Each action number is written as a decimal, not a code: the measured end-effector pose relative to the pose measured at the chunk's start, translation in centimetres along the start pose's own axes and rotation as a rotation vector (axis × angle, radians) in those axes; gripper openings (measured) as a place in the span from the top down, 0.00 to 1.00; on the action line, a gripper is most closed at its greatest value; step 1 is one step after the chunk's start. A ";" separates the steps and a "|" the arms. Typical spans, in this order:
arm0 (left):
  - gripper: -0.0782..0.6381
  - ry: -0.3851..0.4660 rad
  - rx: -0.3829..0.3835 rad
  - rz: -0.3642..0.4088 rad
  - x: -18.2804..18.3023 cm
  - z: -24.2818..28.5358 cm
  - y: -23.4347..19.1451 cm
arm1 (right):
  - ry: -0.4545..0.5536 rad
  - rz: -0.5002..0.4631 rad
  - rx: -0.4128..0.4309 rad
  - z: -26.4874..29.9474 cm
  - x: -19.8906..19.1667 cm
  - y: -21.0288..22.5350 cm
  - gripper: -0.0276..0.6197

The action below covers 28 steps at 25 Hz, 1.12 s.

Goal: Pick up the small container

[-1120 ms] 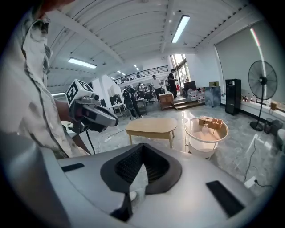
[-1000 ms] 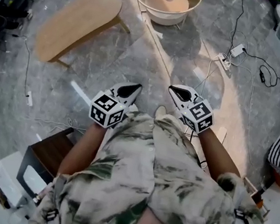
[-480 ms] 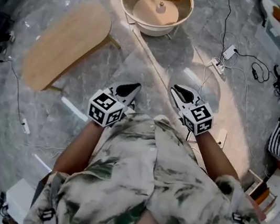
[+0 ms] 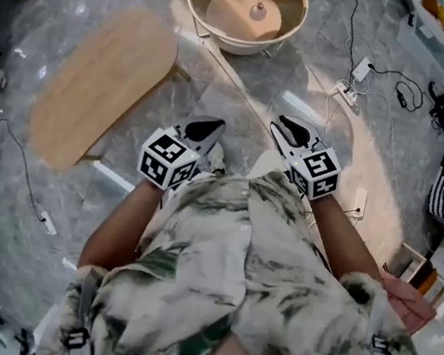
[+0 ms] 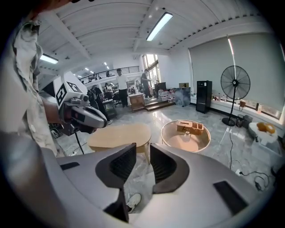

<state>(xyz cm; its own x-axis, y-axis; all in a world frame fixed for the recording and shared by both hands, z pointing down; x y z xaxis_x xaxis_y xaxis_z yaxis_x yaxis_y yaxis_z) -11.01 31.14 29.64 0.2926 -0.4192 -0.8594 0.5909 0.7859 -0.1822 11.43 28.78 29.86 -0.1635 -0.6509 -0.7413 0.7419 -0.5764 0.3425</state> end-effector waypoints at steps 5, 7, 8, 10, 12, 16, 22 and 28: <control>0.86 0.011 0.010 -0.023 -0.4 -0.8 -2.6 | -0.029 -0.016 -0.009 2.4 1.2 -0.8 0.77; 0.86 0.009 0.014 -0.027 -0.4 -0.9 -3.4 | -0.027 -0.016 -0.008 3.4 1.9 -0.6 0.77; 0.86 0.008 0.015 -0.027 -0.3 -0.8 -3.8 | -0.026 -0.018 -0.008 3.8 2.3 -0.4 0.77; 0.86 0.008 0.018 -0.026 0.0 -0.6 -4.4 | -0.021 -0.022 -0.006 4.8 3.1 0.2 0.77; 0.86 0.011 0.023 -0.027 0.5 -0.1 -5.0 | -0.016 -0.025 -0.003 5.7 3.7 1.1 0.77; 0.86 0.010 0.046 -0.039 1.6 1.4 -7.2 | -0.020 -0.027 0.018 8.2 5.1 4.0 0.77; 0.86 -0.018 0.088 -0.078 4.0 6.0 -12.3 | -0.051 -0.058 0.053 13.9 8.6 11.4 0.77; 0.86 -0.065 0.114 -0.134 6.5 12.8 -18.7 | -0.104 -0.078 0.086 21.1 12.1 21.0 0.77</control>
<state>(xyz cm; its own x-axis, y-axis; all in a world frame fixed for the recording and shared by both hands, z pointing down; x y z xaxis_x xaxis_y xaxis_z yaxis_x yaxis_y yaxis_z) -10.55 7.88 33.52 0.2509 -0.5481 -0.7979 0.7085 0.6656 -0.2345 11.33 -1.65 40.21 -0.2886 -0.6476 -0.7052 0.6665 -0.6646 0.3377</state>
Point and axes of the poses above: the fingertips, and each gripper's own axes: z forward along the fingers, y to its right, x out of its top, the point moved 8 cm from there along -z, backward along the fingers, and after that the axes turned 15 degrees about z, right-handed, at the moved point
